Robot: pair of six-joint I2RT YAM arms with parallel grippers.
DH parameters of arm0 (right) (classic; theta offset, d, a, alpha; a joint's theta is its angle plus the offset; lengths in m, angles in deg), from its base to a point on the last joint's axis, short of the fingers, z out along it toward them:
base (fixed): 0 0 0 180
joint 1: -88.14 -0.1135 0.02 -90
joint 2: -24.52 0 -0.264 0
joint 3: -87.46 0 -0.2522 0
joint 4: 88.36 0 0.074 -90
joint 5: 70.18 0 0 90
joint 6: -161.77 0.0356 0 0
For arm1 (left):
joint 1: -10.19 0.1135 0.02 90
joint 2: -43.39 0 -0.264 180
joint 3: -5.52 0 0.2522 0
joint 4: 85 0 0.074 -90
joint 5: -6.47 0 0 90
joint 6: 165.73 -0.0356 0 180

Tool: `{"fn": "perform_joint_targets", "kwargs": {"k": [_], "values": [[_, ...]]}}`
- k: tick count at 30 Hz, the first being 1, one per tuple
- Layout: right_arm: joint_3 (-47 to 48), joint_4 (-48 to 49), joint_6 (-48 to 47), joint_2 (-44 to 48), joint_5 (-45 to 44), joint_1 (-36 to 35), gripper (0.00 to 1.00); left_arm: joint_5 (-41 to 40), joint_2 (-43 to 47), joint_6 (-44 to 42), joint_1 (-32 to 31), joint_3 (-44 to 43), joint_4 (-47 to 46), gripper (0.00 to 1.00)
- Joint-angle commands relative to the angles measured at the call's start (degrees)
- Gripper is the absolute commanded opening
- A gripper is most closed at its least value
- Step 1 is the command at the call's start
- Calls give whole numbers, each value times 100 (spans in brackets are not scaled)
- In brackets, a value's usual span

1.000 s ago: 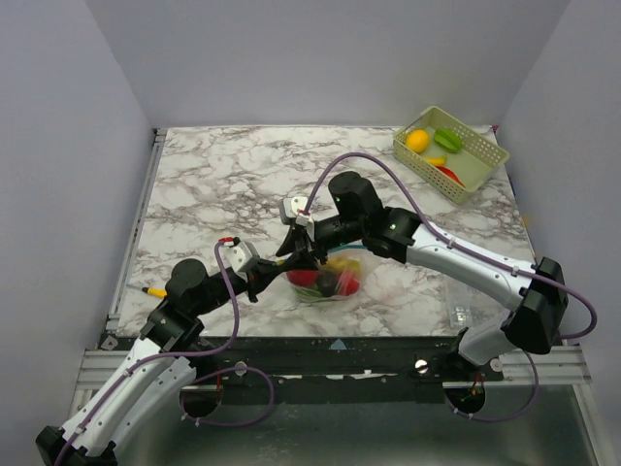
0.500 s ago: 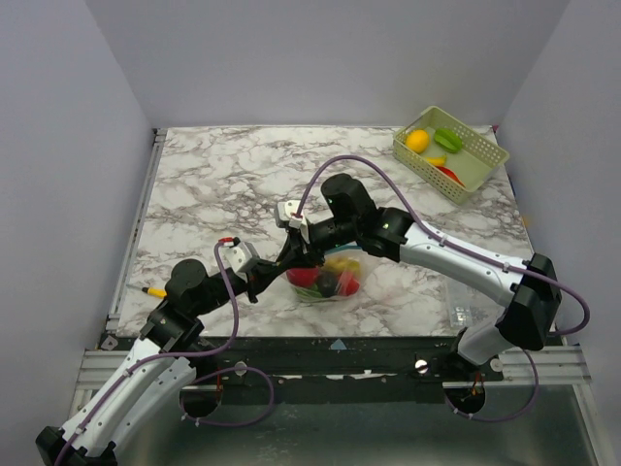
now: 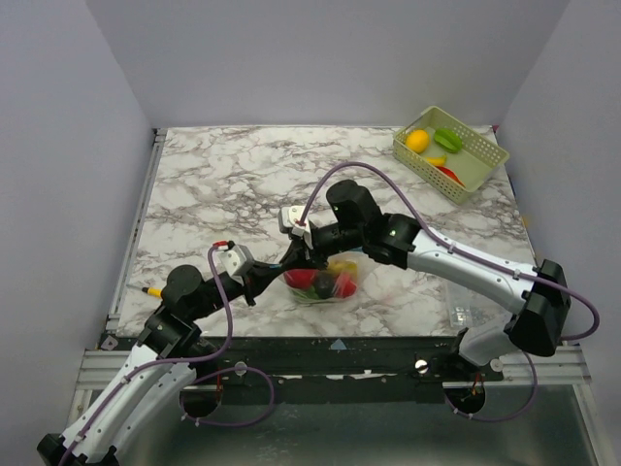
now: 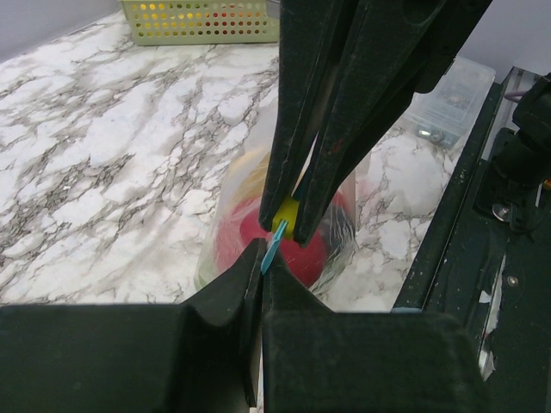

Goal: Place the food in the zip-top bag and seal the zipper
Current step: Zip the zipper food storage bag at the center of the board.

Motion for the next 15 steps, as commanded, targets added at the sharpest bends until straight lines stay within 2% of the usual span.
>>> {"fn": "perform_joint_targets", "kwargs": {"k": [1,8,13,15], "values": [[-408,-185,56,461,-495,78,0,-162,196,-35,78,13,-137,0],[-682,-124,187,795,-554,100,0,87,248,-126,92,9,-184,0],[-587,34,334,623,-396,96,0,584,96,-172,88,-130,-290,0],[-601,78,356,595,-420,100,0,666,9,-161,82,-248,-203,7]]}}
